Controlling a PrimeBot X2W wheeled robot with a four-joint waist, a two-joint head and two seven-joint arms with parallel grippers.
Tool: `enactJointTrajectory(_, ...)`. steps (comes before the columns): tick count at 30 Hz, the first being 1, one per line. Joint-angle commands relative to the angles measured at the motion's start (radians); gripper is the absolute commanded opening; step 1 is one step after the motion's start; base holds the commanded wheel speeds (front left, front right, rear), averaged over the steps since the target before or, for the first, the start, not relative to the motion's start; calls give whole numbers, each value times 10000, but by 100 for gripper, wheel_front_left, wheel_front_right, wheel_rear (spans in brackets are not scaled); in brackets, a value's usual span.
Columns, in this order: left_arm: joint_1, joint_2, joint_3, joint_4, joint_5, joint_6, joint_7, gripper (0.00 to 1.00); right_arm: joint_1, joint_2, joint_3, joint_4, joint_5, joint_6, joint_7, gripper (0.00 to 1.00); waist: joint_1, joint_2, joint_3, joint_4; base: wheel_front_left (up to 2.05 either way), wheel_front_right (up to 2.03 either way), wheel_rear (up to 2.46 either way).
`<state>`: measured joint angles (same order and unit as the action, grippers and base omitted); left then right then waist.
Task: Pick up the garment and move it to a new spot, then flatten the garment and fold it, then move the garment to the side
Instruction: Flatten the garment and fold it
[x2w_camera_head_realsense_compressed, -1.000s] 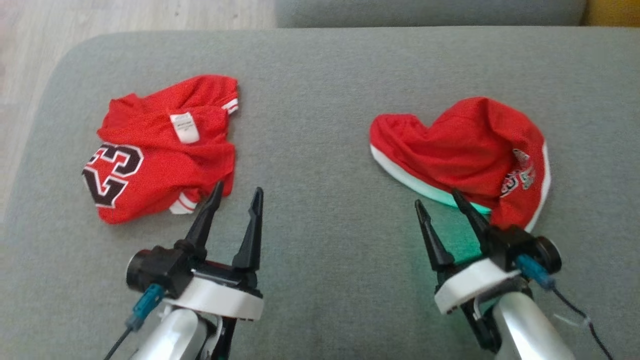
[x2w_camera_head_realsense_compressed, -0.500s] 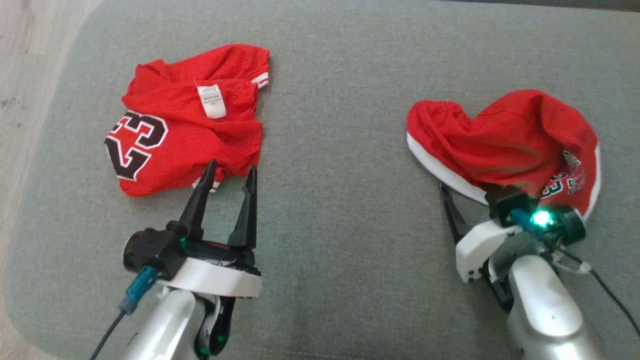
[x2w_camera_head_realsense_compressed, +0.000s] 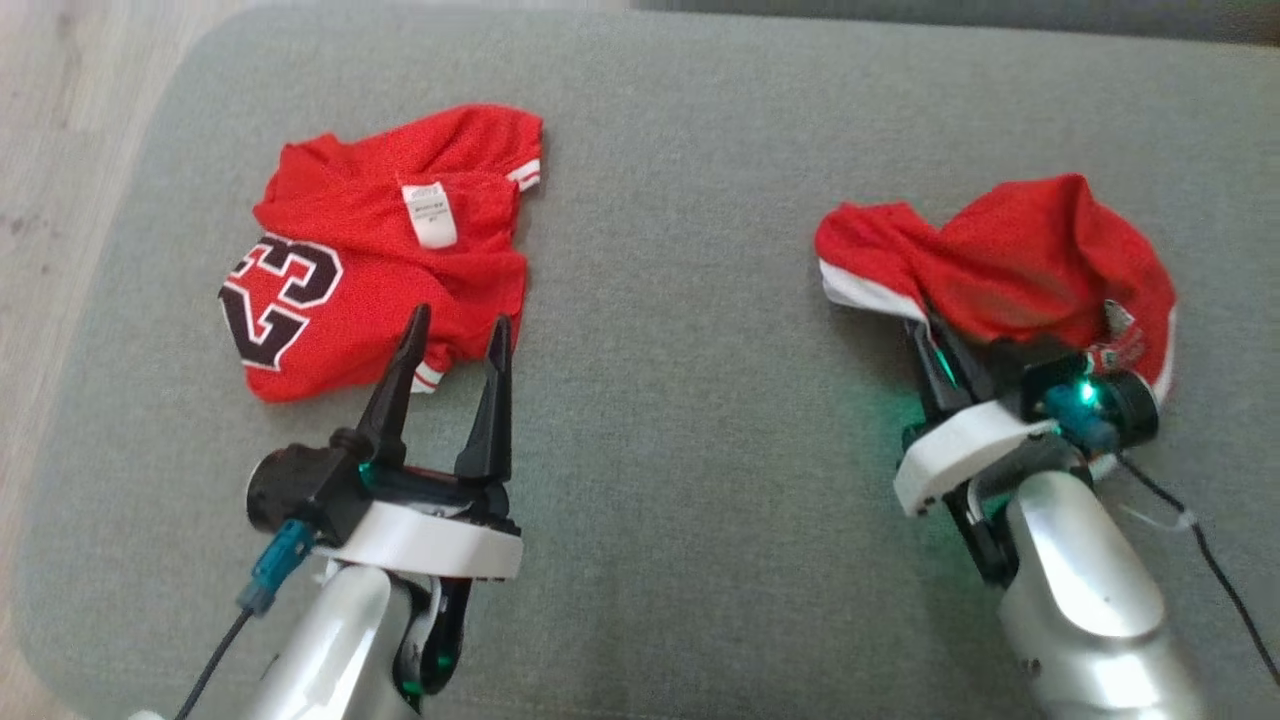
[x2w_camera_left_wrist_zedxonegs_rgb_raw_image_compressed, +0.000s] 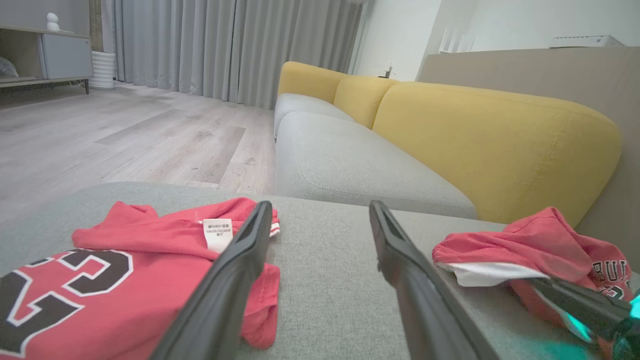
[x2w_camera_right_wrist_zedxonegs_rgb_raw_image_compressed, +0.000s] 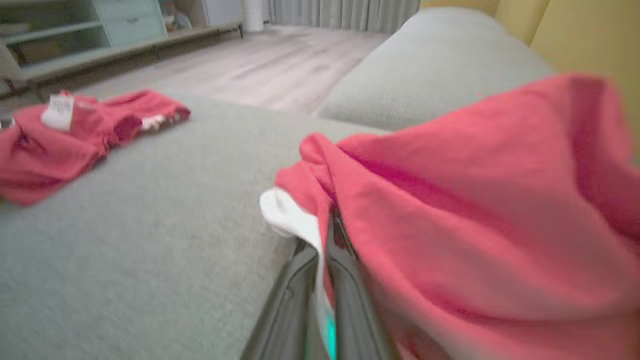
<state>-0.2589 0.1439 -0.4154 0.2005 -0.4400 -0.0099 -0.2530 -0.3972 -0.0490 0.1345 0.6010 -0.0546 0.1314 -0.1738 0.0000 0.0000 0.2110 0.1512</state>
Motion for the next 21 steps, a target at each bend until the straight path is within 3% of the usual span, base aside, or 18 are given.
enactJointTrajectory(1,-89,44,459,-243,84,-27,-87,100,-362,-12,360,-529,449,-7,-245,0,0,0,-271,-152,0,0,0)
enactJointTrajectory(7,265,-23,663,-230,207,-103,-87,100,-1318,-12,-73,-1715,1607,-7,-466,0,0,0,-875,-351,0,0,0)
enactJointTrajectory(14,613,-102,878,-253,271,-173,-87,100,-2399,-12,-1274,-2547,1540,-7,293,0,0,0,-1389,-246,0,0,0)
enactJointTrajectory(21,956,-137,1121,-326,312,-175,-87,100,-3111,-12,-348,-3066,2779,-7,593,0,0,0,-1769,-173,0,0,0)
